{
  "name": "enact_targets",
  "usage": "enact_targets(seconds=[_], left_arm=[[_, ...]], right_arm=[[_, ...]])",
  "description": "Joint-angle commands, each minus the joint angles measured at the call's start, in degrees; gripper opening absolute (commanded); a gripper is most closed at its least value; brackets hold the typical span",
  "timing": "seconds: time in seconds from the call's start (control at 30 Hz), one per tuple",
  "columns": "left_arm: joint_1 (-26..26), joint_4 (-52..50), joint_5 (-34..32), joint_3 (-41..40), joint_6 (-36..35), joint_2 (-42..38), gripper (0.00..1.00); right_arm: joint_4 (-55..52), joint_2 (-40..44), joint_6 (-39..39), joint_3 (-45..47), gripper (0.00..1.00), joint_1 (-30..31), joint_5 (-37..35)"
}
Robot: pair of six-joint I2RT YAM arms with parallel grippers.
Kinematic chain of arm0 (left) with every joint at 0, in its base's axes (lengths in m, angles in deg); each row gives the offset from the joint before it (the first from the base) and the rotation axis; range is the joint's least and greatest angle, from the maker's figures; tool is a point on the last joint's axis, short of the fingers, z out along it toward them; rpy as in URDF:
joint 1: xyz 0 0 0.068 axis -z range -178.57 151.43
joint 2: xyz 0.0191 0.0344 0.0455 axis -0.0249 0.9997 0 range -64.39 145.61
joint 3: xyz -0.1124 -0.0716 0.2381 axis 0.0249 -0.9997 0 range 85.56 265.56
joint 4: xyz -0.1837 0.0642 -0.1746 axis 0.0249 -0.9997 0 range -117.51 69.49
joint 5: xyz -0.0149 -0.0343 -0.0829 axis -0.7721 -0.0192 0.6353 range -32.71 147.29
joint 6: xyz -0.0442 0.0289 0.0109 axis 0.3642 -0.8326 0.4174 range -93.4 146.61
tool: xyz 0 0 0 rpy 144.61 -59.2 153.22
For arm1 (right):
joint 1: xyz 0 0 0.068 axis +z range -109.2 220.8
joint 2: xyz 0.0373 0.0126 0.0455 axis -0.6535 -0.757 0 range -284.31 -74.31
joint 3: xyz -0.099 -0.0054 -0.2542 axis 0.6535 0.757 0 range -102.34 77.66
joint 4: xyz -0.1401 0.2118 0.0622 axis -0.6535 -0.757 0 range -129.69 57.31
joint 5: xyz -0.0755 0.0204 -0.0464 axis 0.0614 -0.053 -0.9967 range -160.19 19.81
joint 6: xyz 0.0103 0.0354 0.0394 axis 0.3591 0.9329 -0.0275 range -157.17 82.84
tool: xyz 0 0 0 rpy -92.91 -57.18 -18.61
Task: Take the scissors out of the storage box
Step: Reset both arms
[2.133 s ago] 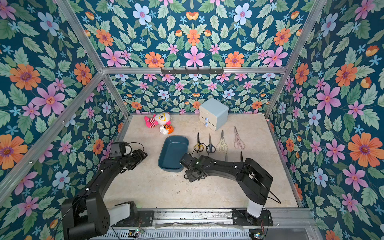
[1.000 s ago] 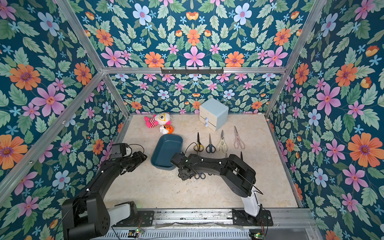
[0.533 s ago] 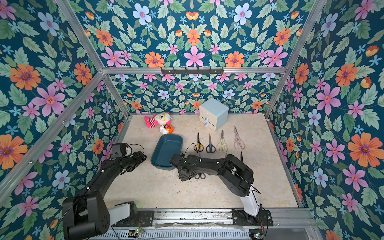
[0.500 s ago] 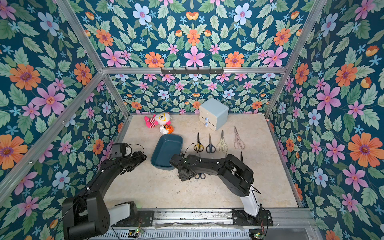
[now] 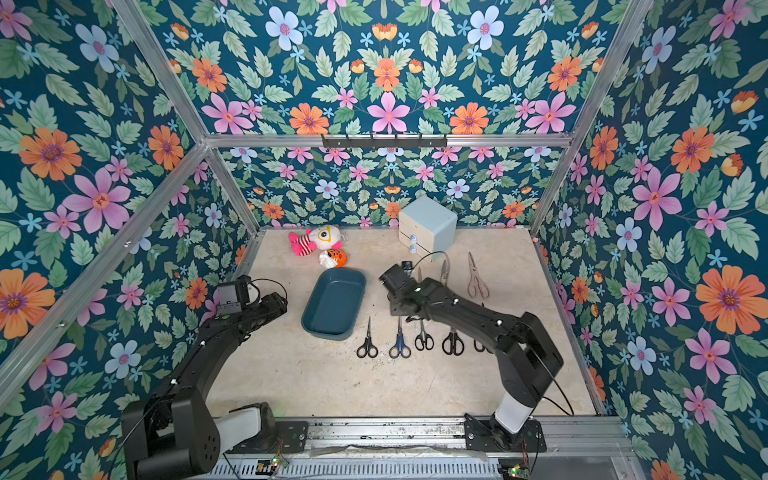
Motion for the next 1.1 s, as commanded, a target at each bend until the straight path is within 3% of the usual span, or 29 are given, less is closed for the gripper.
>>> enact_targets(seconds=[0.0, 0.1, 0.17, 0.27, 0.37, 0.47, 0.67, 0.77, 0.8, 0.83, 0.87, 0.9, 0.97, 1.03, 1.07], left_arm=[[0.0, 13.7, -7.3, -4.4, -5.2, -3.5, 0.72], [0.0, 22.2, -12.5, -8.8, -8.2, -4.0, 0.73], [0.0, 27.1, -12.8, -11.4, -10.4, -2.9, 0.73], [0.0, 35.7, -12.8, -16.2, -12.0, -0.6, 0.72], [0.1, 43.8, -14.3, -18.8, -12.4, 1.8, 0.73], [0.6, 55.4, -16.9, -21.5, -12.8, 6.0, 0.73], [5.7, 71.3, -23.3, -21.8, -14.4, 15.5, 0.99], [8.1, 79.8, -26.6, -23.4, -14.0, 20.4, 0.99], [9.2, 84.2, -27.5, -23.6, -15.4, 23.0, 0.99], [10.6, 83.2, -27.6, -22.8, -16.8, 24.4, 0.99], [12.2, 84.0, -28.9, -22.2, -18.4, 26.4, 0.99], [13.0, 87.1, -30.3, -21.9, -19.9, 28.4, 0.99], [13.1, 82.3, -30.5, -21.7, -18.6, 26.3, 0.99], [13.0, 83.7, -30.4, -21.5, -18.9, 27.2, 0.99], [13.1, 82.1, -30.3, -21.4, -18.7, 26.6, 0.99]], right_arm=[[12.6, 5.8, -7.7, 7.2, 0.50, -11.5, 1.8], [29.4, 11.9, -13.9, 19.9, 0.50, -22.6, 3.4], [38.8, 15.4, -18.7, 27.8, 0.50, -27.5, 0.1], [52.3, 20.3, -25.6, 39.4, 0.51, -31.0, -5.3], [69.0, 22.8, -30.4, 50.3, 0.54, -31.5, -2.7], [87.5, 19.9, -29.3, 56.9, 0.59, -32.0, -6.1], [98.3, 10.8, -26.9, 57.4, 0.61, -34.0, -7.8], [101.7, 11.8, -25.4, 60.1, 0.63, -36.4, -2.8], [101.9, 11.9, -24.2, 61.0, 0.72, -38.0, 0.1], [107.3, 10.1, -23.9, 62.6, 0.89, -39.1, 2.1], [112.3, 8.0, -24.4, 63.7, 0.95, -39.4, 2.4], [105.2, 10.2, -23.9, 62.4, 0.99, -39.4, 2.8], [111.4, 8.4, -24.3, 63.5, 0.99, -39.4, 2.7], [105.4, 10.5, -24.0, 62.5, 0.99, -39.4, 2.5], [109.2, 9.4, -24.4, 63.2, 0.99, -39.4, 2.5]])
